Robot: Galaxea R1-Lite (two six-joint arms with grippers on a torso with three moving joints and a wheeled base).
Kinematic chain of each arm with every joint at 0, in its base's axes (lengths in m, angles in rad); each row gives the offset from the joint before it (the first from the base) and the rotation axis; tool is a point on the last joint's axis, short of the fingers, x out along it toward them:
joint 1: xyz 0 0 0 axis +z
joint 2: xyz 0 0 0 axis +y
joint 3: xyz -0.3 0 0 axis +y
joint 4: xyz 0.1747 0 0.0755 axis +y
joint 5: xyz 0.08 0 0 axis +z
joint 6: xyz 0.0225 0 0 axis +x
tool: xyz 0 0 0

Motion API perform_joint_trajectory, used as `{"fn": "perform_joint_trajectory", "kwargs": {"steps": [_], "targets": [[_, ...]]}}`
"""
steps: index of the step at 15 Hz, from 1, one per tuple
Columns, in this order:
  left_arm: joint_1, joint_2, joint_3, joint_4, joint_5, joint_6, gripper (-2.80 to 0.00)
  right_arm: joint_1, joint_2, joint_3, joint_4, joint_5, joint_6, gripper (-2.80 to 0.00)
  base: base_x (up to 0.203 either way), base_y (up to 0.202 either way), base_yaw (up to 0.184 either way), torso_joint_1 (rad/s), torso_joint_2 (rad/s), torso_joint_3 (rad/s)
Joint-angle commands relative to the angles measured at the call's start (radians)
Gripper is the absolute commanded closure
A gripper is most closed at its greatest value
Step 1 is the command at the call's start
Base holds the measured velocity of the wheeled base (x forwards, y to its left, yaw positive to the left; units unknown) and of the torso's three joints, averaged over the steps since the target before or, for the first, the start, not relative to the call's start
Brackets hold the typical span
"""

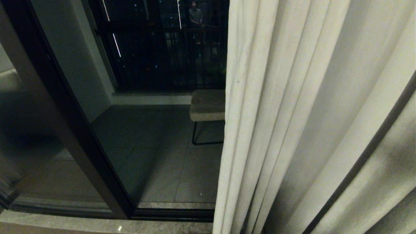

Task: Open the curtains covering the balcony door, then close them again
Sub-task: Pull the inner curtains open on both sides

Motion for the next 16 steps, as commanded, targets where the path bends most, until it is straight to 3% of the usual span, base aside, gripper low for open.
{"fn": "perform_joint_trajectory", "kwargs": {"steps": [1, 4, 12, 16], "targets": [[0.0, 0.0, 0.0, 0.0, 0.001, -0.001, 0.0, 0.051, 0.083, -0.073, -0.004, 0.001, -0.018, 0.0, 0.0, 0.0, 0.0, 0.0, 0.0, 0.0], [0.0, 0.0, 0.0, 0.0, 0.001, -0.001, 0.0, 0.138, 0.193, -0.251, -0.002, 0.002, -0.027, 0.0, 0.0, 0.0, 0.0, 0.0, 0.0, 0.0], [0.0, 0.0, 0.0, 0.0, 0.001, -0.001, 0.0, 0.591, 0.482, -0.665, 0.003, 0.003, 0.023, 0.0, 0.0, 0.0, 0.0, 0.0, 0.0, 0.0], [0.0, 0.0, 0.0, 0.0, 0.001, -0.001, 0.0, 0.662, 0.622, -0.865, 0.008, 0.007, 0.05, 0.0, 0.0, 0.0, 0.0, 0.0, 0.0, 0.0]]}}
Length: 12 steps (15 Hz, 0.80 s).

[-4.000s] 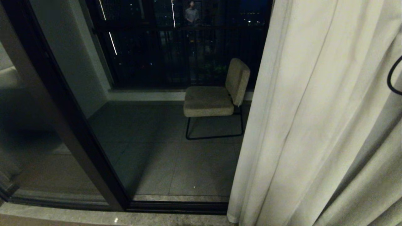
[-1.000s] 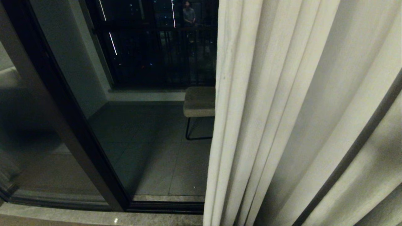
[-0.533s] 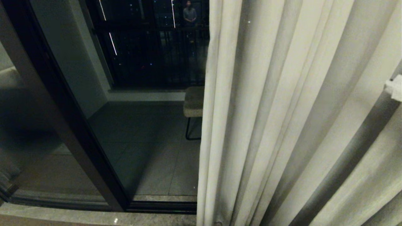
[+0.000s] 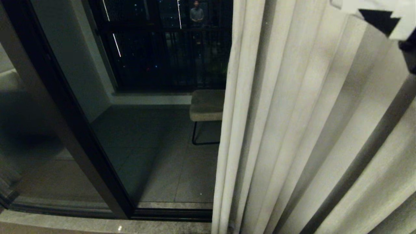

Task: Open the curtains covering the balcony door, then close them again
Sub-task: Pull the inner curtains open on both sides

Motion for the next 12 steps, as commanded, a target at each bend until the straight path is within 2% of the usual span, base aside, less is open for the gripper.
{"fn": "perform_joint_trajectory", "kwargs": {"steps": [1, 4, 7, 12], "targets": [[0.0, 0.0, 0.0, 0.0, 0.0, -0.001, 0.0, 0.039, 0.117, -0.121, 0.006, 0.005, 0.028, 0.0, 0.0, 0.0, 0.0, 0.0, 0.0, 0.0], [0.0, 0.0, 0.0, 0.0, 0.0, -0.001, 0.0, 0.081, 0.165, -0.205, 0.036, 0.033, 0.076, 0.0, 0.0, 0.0, 0.0, 0.0, 0.0, 0.0], [0.0, 0.0, 0.0, 0.0, 0.0, -0.001, 0.0, 0.127, 0.172, -0.24, 0.089, 0.126, 0.122, 0.0, 0.0, 0.0, 0.0, 0.0, 0.0, 0.0], [0.0, 0.0, 0.0, 0.0, 0.0, -0.001, 0.0, 0.15, 0.268, -0.335, 0.095, 0.13, 0.148, 0.0, 0.0, 0.0, 0.0, 0.0, 0.0, 0.0]]}}
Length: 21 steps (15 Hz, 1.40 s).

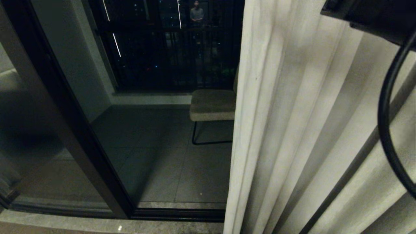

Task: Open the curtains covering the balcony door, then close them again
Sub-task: Pull the inner curtains open on both sides

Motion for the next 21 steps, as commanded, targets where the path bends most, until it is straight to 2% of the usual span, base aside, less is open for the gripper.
{"fn": "perform_joint_trajectory", "kwargs": {"steps": [1, 7, 9, 13, 17, 21], "targets": [[0.0, 0.0, 0.0, 0.0, 0.0, 0.0, 0.0, 0.024, 0.069, -0.045, -0.002, 0.003, 0.018, 0.0, 0.0, 0.0, 0.0, 0.0, 0.0, 0.0], [0.0, 0.0, 0.0, 0.0, 0.0, 0.0, 0.0, 0.048, 0.254, -0.221, -0.017, -0.002, 0.015, 0.0, 0.0, 0.0, 0.0, 0.0, 0.0, 0.0], [0.0, 0.0, 0.0, 0.0, 0.0, 0.0, 0.0, 0.046, 0.293, -0.241, -0.024, -0.034, 0.006, 0.0, 0.0, 0.0, 0.0, 0.0, 0.0, 0.0], [0.0, 0.0, 0.0, 0.0, 0.0, 0.0, 0.0, 0.028, 0.375, -0.261, -0.106, -0.169, -0.013, 0.0, 0.0, 0.0, 0.0, 0.0, 0.0, 0.0], [0.0, 0.0, 0.0, 0.0, 0.0, 0.0, 0.0, -0.041, 0.429, -0.277, -0.142, -0.343, -0.099, 0.0, 0.0, 0.0, 0.0, 0.0, 0.0, 0.0], [0.0, 0.0, 0.0, 0.0, 0.0, 0.0, 0.0, -0.117, 0.454, -0.277, -0.247, -0.511, -0.131, 0.0, 0.0, 0.0, 0.0, 0.0, 0.0, 0.0]]}}
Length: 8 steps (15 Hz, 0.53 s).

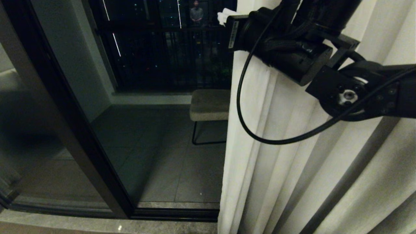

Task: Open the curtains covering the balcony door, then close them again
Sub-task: Pull the inner curtains open on both sides

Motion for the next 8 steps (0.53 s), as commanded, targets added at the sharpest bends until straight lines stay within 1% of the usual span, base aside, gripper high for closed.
{"fn": "perform_joint_trajectory", "kwargs": {"steps": [1, 4, 8], "targets": [[0.0, 0.0, 0.0, -0.001, 0.0, -0.001, 0.0, -0.039, 0.014, 0.0, -0.033, -0.059, -0.027, 0.0, 0.0, 0.0, 0.0, 0.0, 0.0, 0.0], [0.0, 0.0, 0.0, -0.001, 0.0, -0.001, 0.0, -0.07, -0.004, 0.0, -0.042, -0.08, -0.038, 0.0, 0.0, 0.0, 0.0, 0.0, 0.0, 0.0], [0.0, 0.0, 0.0, -0.001, 0.0, -0.001, 0.0, -0.121, -0.069, 0.009, -0.032, -0.087, -0.116, 0.0, 0.0, 0.0, 0.0, 0.0, 0.0, 0.0]]}}
